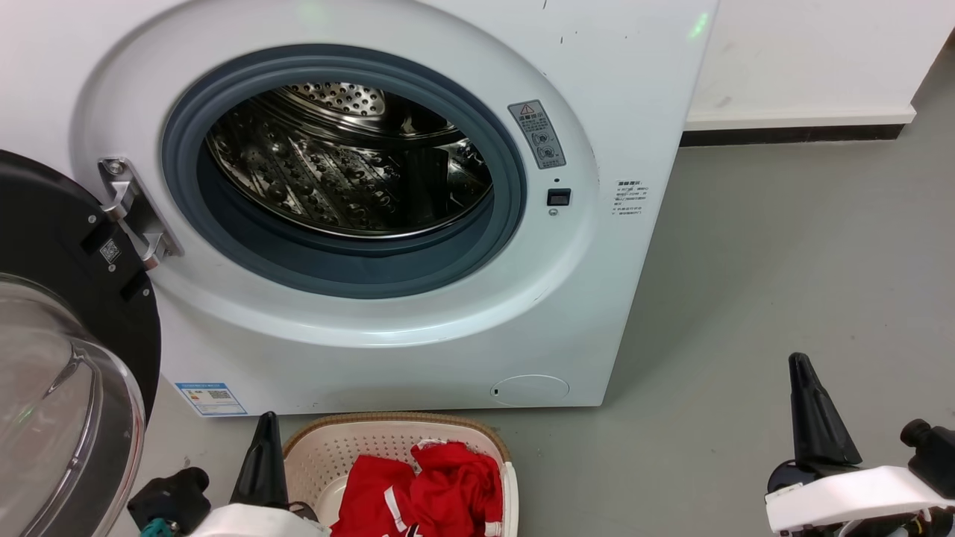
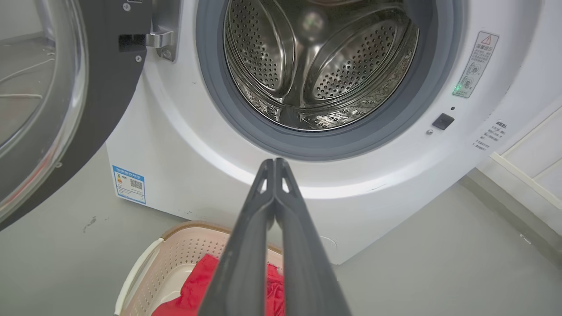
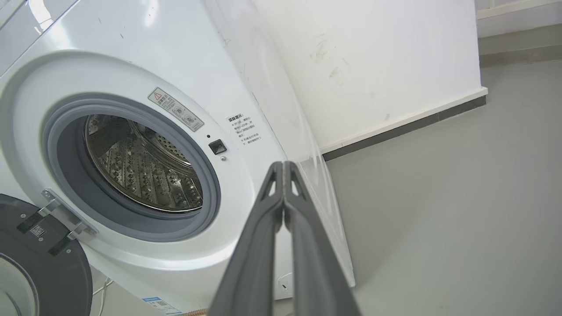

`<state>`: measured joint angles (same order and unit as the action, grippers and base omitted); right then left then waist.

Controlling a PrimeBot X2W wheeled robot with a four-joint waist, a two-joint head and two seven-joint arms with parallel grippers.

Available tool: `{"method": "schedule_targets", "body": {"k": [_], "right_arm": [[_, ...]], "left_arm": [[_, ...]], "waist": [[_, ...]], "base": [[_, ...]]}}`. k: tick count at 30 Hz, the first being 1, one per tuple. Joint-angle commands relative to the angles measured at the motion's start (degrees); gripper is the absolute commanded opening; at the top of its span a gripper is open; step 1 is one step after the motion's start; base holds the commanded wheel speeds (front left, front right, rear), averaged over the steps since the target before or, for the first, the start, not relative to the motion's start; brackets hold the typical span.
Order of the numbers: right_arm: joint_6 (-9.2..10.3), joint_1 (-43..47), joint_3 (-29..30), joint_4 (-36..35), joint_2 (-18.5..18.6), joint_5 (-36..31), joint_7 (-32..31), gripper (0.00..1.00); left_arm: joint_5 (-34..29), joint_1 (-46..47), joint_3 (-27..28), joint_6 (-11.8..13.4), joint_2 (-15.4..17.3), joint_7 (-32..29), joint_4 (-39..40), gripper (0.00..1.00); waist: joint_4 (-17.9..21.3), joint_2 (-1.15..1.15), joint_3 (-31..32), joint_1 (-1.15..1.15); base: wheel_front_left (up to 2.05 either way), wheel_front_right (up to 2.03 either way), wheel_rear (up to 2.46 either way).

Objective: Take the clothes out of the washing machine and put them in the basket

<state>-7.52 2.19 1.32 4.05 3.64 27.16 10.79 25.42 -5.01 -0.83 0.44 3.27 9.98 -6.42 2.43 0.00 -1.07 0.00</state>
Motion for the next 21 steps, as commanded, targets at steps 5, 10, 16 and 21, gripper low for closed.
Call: {"method": "schedule_targets", "body": {"k": [5, 10, 16, 21], "right_arm": [[0.01, -2.15, 0.01, 0.23, 0.71, 6.42, -1.14, 0.0], [0.01, -2.62, 0.07, 0.93, 0.87, 11.2, -2.1, 0.0], [0.01, -3.21, 0.18, 1.74, 1.0, 16.59, -3.2, 0.0], [0.02, -3.64, 0.28, 2.38, 1.1, 20.78, -4.14, 0.0]], "left_arm": [[6.28, 2.41, 0.66, -0.85, 0.51, -1.19, -0.07, 0.0], [11.06, 3.11, 0.98, -1.41, 0.59, -2.23, -0.57, 0.0], [16.47, 3.94, 1.38, -2.05, 0.67, -3.39, -1.17, 0.0], [20.69, 4.49, 1.73, -2.54, 0.71, -4.31, -1.67, 0.0]], "waist": [[-0.12, 0.0, 0.05, 0.0], [-0.24, 0.0, 0.09, 0.0], [-0.38, 0.0, 0.14, 0.0], [-0.49, 0.0, 0.18, 0.0]], "base": [[0.0, 0.0, 0.0], [0.0, 0.0, 0.0], [0.0, 0.0, 0.0], [0.0, 0.0, 0.0]]}}
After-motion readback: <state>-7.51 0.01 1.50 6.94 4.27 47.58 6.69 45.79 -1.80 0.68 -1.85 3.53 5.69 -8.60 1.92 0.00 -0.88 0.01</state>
